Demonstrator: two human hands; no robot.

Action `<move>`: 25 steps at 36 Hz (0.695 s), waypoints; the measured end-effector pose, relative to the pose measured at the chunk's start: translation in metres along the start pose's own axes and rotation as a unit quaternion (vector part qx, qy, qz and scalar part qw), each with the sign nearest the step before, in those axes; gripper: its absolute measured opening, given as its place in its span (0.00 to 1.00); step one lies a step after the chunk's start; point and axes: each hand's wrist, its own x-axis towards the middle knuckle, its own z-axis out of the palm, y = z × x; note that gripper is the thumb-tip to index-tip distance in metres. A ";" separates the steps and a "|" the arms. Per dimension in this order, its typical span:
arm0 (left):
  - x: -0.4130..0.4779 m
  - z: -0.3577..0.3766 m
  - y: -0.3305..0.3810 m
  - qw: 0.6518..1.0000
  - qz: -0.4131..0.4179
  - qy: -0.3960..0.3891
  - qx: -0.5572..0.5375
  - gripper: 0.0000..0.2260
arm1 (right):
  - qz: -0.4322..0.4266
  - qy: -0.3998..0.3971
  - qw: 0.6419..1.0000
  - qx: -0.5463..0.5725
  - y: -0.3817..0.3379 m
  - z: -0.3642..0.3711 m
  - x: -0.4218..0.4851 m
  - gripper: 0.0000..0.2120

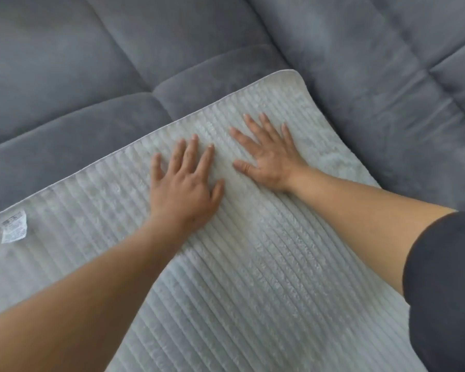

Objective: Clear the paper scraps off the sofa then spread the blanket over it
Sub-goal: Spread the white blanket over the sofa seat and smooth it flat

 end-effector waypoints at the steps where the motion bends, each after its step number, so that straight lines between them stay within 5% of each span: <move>1: 0.007 0.000 -0.010 1.000 -0.003 -0.004 0.002 0.33 | 0.001 0.011 1.000 -0.004 0.002 0.001 0.011 0.35; 9: 0.023 0.009 -0.031 1.000 0.003 0.025 0.004 0.31 | 0.164 0.066 0.982 0.061 0.036 -0.008 0.072 0.41; 19: 0.023 0.011 -0.034 0.999 0.006 0.046 -0.017 0.30 | 0.272 0.013 0.957 0.098 0.074 -0.034 0.124 0.55; 25: 0.023 0.012 -0.034 0.998 0.012 0.050 -0.034 0.30 | 0.255 -0.045 0.959 0.113 0.091 -0.052 0.128 0.47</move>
